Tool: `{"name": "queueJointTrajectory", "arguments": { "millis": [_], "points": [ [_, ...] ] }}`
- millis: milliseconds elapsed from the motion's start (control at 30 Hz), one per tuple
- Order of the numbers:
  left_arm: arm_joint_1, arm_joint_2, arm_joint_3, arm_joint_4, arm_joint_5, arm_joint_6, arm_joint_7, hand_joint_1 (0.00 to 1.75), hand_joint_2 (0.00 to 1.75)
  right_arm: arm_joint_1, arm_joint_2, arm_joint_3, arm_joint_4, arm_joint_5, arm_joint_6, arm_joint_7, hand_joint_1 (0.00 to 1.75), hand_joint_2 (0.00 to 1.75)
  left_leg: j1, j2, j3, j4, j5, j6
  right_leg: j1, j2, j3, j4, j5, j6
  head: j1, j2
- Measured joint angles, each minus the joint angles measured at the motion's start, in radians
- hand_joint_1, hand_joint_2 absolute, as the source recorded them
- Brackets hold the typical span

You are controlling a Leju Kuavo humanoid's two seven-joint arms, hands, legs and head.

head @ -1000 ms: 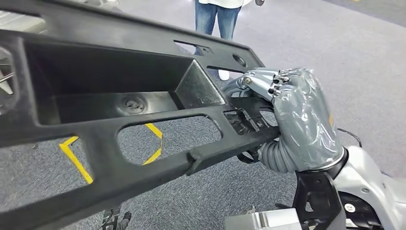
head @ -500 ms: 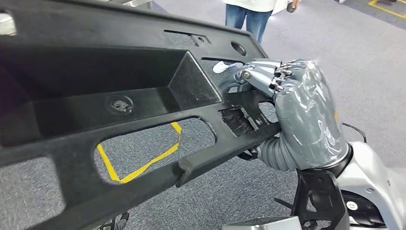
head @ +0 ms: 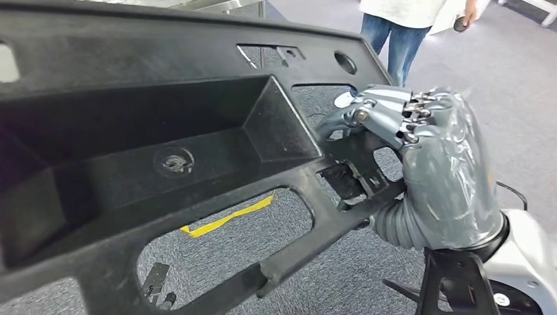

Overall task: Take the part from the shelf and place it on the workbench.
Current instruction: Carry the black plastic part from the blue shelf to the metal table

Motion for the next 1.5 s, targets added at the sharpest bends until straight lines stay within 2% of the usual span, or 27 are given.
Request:
{"name": "queueJointTrajectory", "arguments": {
  "millis": [67, 133, 200, 233, 300, 333, 367, 433, 500, 567, 633, 700, 733, 767, 800, 867, 933, 1000, 1033, 1100, 1167, 1233, 1267, 1300, 1367, 1433, 1500],
  "points": [
    [0.002, 0.005, -0.004, 0.000, 0.000, 0.000, 0.002, 0.00, 1.75, 0.000, 0.000, -0.001, -0.002, 0.000, 0.000, 0.000, 1.71, 1.75, -0.004, 0.049, -0.021, 0.038, -0.024, -0.009, -0.005, -0.026, 0.007, -0.010, 0.005, -0.012, -0.010, 0.000],
    [-0.002, 0.005, -0.006, 0.000, 0.000, -0.001, 0.002, 0.00, 1.75, 0.001, 0.000, -0.001, -0.005, 0.000, 0.000, 0.000, 1.71, 1.75, -0.003, 0.109, -0.074, 0.152, -0.083, -0.014, -0.002, -0.055, 0.011, -0.014, 0.004, -0.019, -0.021, 0.000],
    [-0.004, 0.006, -0.009, 0.000, 0.001, -0.001, 0.003, 0.00, 1.75, 0.005, 0.000, -0.002, -0.006, 0.002, 0.000, 0.000, 1.71, 1.75, 0.002, 0.125, -0.125, 0.260, -0.121, -0.020, 0.001, -0.084, 0.013, -0.013, 0.001, -0.022, -0.025, 0.000],
    [-0.004, 0.007, -0.010, 0.000, 0.001, -0.001, 0.004, 0.00, 1.75, 0.007, 0.000, -0.002, -0.007, 0.004, -0.001, 0.000, 1.71, 1.75, 0.003, 0.129, -0.128, 0.269, -0.115, -0.022, 0.001, -0.098, 0.013, -0.013, 0.000, -0.022, -0.027, 0.000],
    [-0.003, 0.011, -0.011, 0.000, 0.002, -0.001, 0.006, 0.00, 1.75, 0.009, 0.000, -0.003, -0.008, 0.008, -0.003, -0.001, 1.71, 1.75, 0.003, 0.145, -0.074, 0.174, -0.059, -0.022, 0.001, -0.125, 0.018, -0.012, -0.005, -0.018, -0.030, 0.000],
    [-0.004, 0.013, -0.011, 0.000, 0.002, 0.000, 0.006, 0.00, 1.75, 0.010, -0.001, -0.006, -0.010, 0.010, -0.003, -0.001, 1.71, 1.75, -0.001, 0.171, -0.036, 0.104, -0.035, -0.020, 0.003, -0.136, 0.020, -0.010, -0.009, -0.013, -0.032, 0.000],
    [-0.006, 0.016, -0.011, 0.000, 0.003, 0.001, 0.006, 0.00, 1.75, 0.010, -0.001, -0.009, -0.011, 0.012, -0.004, -0.001, 1.71, 1.75, -0.005, 0.191, -0.005, 0.048, -0.019, -0.014, 0.007, -0.147, 0.023, -0.008, -0.013, -0.009, -0.035, 0.000],
    [-0.008, 0.019, -0.012, 0.000, 0.007, 0.002, 0.007, 0.00, 1.75, 0.012, -0.002, -0.015, -0.015, 0.014, -0.005, -0.001, 1.71, 1.75, -0.012, 0.209, 0.016, 0.003, -0.017, -0.001, 0.015, -0.167, 0.026, -0.007, -0.018, 0.001, -0.040, 0.000],
    [-0.004, 0.022, -0.012, 0.000, 0.014, 0.005, 0.006, 0.00, 1.75, 0.015, -0.003, -0.018, -0.017, 0.015, -0.005, -0.002, 1.71, 1.75, -0.010, 0.184, 0.015, -0.001, -0.015, 0.012, 0.016, -0.183, 0.030, -0.008, -0.023, 0.010, -0.043, 0.000],
    [-0.001, 0.025, -0.012, 0.000, 0.021, 0.008, 0.004, 0.00, 1.75, 0.016, -0.004, -0.023, -0.019, 0.015, -0.005, -0.002, 1.71, 1.75, -0.005, 0.162, 0.020, -0.009, -0.011, 0.023, 0.011, -0.145, 0.019, 0.025, -0.050, 0.019, -0.044, 0.000],
    [-0.003, 0.026, -0.013, 0.000, 0.023, 0.010, 0.001, 0.00, 1.75, 0.020, -0.008, -0.032, -0.020, 0.014, -0.004, -0.002, 1.71, 1.75, -0.002, 0.139, 0.022, -0.012, -0.009, 0.031, 0.009, -0.083, -0.032, 0.135, -0.108, 0.025, -0.043, 0.000],
    [-0.005, 0.028, -0.013, 0.000, 0.024, 0.012, 0.000, 0.00, 1.75, 0.026, -0.012, -0.038, -0.021, 0.012, -0.004, -0.002, 1.71, 1.75, -0.002, 0.112, 0.022, -0.010, -0.009, 0.034, 0.009, -0.061, -0.096, 0.257, -0.149, 0.026, -0.045, 0.000],
    [-0.005, 0.028, -0.014, 0.000, 0.025, 0.013, 0.000, 0.00, 1.75, 0.028, -0.013, -0.039, -0.021, 0.010, -0.004, -0.002, 1.71, 1.75, -0.002, 0.097, 0.022, -0.009, -0.009, 0.035, 0.009, -0.058, -0.112, 0.278, -0.144, 0.025, -0.046, 0.000],
    [-0.005, 0.029, -0.017, 0.000, 0.026, 0.014, 0.000, 0.00, 1.75, 0.030, -0.015, -0.041, -0.021, 0.008, -0.004, -0.002, 1.71, 1.75, -0.002, 0.082, 0.022, -0.008, -0.009, 0.034, 0.008, -0.056, -0.108, 0.259, -0.119, 0.024, -0.046, 0.000],
    [-0.005, 0.029, -0.020, 0.000, 0.027, 0.015, 0.000, 0.00, 1.75, 0.030, -0.016, -0.043, -0.021, 0.005, -0.004, -0.002, 1.71, 1.75, -0.002, 0.066, 0.023, -0.006, -0.010, 0.033, 0.007, -0.048, -0.087, 0.204, -0.080, 0.022, -0.046, 0.000],
    [-0.008, 0.029, -0.027, 0.000, 0.028, 0.015, 0.000, 0.00, 1.75, 0.029, -0.018, -0.048, -0.021, 0.002, -0.004, -0.002, 1.71, 1.75, -0.002, 0.039, 0.020, -0.001, -0.011, 0.029, 0.002, -0.003, -0.032, 0.070, -0.020, 0.015, -0.046, 0.000],
    [-0.012, 0.030, -0.029, 0.000, 0.029, 0.016, -0.002, 0.00, 1.75, 0.028, -0.021, -0.053, -0.021, 0.000, -0.003, -0.001, 1.71, 1.75, -0.001, 0.014, 0.012, 0.000, -0.008, 0.018, 0.001, 0.026, -0.006, 0.009, -0.006, 0.009, -0.052, 0.000],
    [-0.012, 0.033, -0.030, 0.000, 0.032, 0.017, -0.005, 0.00, 1.75, 0.026, -0.023, -0.056, -0.021, -0.002, -0.002, -0.001, 1.71, 1.75, 0.001, -0.008, 0.003, -0.004, -0.002, 0.004, 0.001, 0.006, -0.001, 0.003, -0.004, 0.001, -0.057, 0.000],
    [-0.010, 0.035, -0.030, 0.000, 0.033, 0.017, -0.007, 0.00, 1.75, 0.026, -0.023, -0.056, -0.021, -0.003, 0.000, -0.001, 1.71, 1.75, 0.001, 0.000, 0.000, -0.002, -0.004, -0.001, -0.001, -0.005, 0.001, -0.001, -0.002, -0.004, -0.058, 0.000],
    [-0.010, 0.037, -0.030, 0.000, 0.037, 0.014, -0.013, 0.00, 1.75, 0.026, -0.025, -0.057, -0.021, -0.006, 0.001, 0.000, 1.71, 1.75, 0.000, 0.054, -0.027, 0.053, -0.039, -0.010, -0.005, -0.026, 0.007, -0.010, 0.003, -0.014, -0.068, 0.000],
    [-0.014, 0.036, -0.031, -0.001, 0.046, 0.003, -0.024, 0.00, 1.75, 0.028, -0.029, -0.059, -0.021, -0.011, 0.003, 0.001, 1.71, 1.75, 0.001, 0.111, -0.081, 0.177, -0.101, -0.018, -0.002, -0.046, 0.010, -0.011, 0.001, -0.019, -0.081, 0.000],
    [-0.016, 0.036, -0.031, -0.002, 0.064, -0.027, -0.042, 0.00, 1.75, 0.035, -0.032, -0.061, -0.019, -0.027, 0.004, 0.002, 1.71, 1.75, 0.004, 0.126, -0.120, 0.265, -0.126, -0.024, -0.001, -0.062, 0.011, -0.011, 0.000, -0.021, -0.089, 0.000],
    [-0.016, 0.037, -0.031, -0.002, 0.077, -0.046, -0.053, 0.00, 1.75, 0.039, -0.034, -0.063, -0.017, -0.041, 0.003, 0.002, 1.71, 1.75, 0.004, 0.128, -0.114, 0.259, -0.113, -0.025, -0.001, -0.068, 0.011, -0.010, -0.001, -0.021, -0.093, 0.000],
    [-0.016, 0.038, -0.031, -0.002, 0.087, -0.061, -0.063, 0.00, 1.75, 0.043, -0.036, -0.065, -0.015, -0.058, 0.001, 0.002, 1.71, 1.75, 0.004, 0.130, -0.088, 0.212, -0.083, -0.024, -0.001, -0.073, 0.013, -0.010, -0.003, -0.020, -0.096, 0.000],
    [-0.016, 0.038, -0.031, -0.002, 0.103, -0.073, -0.078, 0.00, 1.75, 0.048, -0.041, -0.072, -0.010, -0.093, -0.009, 0.003, 1.71, 1.75, 0.001, 0.138, -0.014, 0.075, -0.032, -0.018, 0.002, -0.077, 0.013, -0.007, -0.007, -0.014, -0.103, 0.000],
    [-0.018, 0.039, -0.031, -0.002, 0.111, -0.072, -0.084, 0.00, 1.75, 0.056, -0.049, -0.079, -0.004, -0.120, -0.021, 0.003, 1.71, 1.75, -0.003, 0.143, 0.024, 0.003, -0.023, -0.008, 0.006, -0.080, 0.011, -0.005, -0.011, -0.005, -0.112, 0.000],
    [-0.017, 0.040, -0.031, -0.002, 0.114, -0.070, -0.085, 0.00, 1.75, 0.063, -0.058, -0.086, 0.001, -0.138, -0.029, 0.003, 1.71, 1.75, -0.006, 0.141, 0.028, -0.004, -0.027, 0.004, 0.008, -0.082, 0.012, -0.009, -0.010, 0.006, -0.116, 0.000]
  ]
}}
